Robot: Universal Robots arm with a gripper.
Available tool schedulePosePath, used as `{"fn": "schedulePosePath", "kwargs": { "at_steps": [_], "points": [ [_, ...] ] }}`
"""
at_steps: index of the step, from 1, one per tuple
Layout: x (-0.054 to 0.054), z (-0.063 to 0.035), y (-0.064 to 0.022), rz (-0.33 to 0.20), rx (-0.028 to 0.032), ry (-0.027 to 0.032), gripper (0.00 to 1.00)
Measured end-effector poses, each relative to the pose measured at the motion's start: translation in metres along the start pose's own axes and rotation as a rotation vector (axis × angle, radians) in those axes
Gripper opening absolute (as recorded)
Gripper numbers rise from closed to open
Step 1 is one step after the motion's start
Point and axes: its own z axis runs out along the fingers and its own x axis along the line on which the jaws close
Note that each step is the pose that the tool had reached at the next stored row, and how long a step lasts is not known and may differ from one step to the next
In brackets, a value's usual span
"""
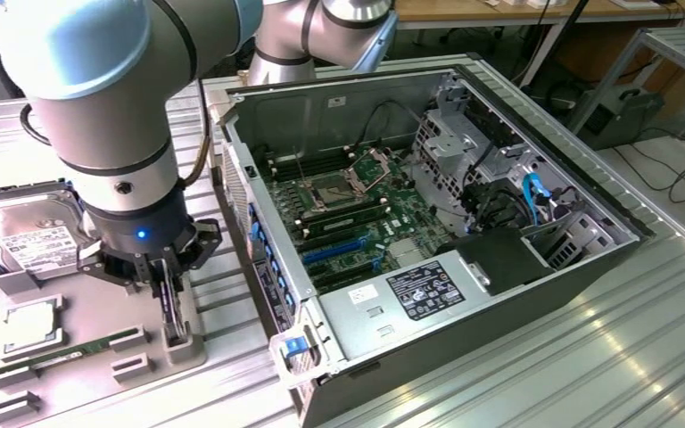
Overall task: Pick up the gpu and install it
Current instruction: 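Pick up the gpu and move the gpu toward the slot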
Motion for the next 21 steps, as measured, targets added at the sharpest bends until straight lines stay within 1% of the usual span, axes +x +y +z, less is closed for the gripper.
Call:
{"fn": "schedulePosePath", "kwargs": {
  "at_steps": [7,14,19,21],
  "points": [
    [0.000,-0.0192,0.0005,-0.018,0.0001,0.0005,0.27],
    [0.000,-0.0327,0.0008,-0.027,0.0000,0.0007,0.27],
    [0.000,-0.0453,0.0012,-0.028,-0.0011,0.0006,0.27],
    [0.000,-0.0564,0.0014,-0.027,-0.0025,0.0007,0.27]
  ]
}}
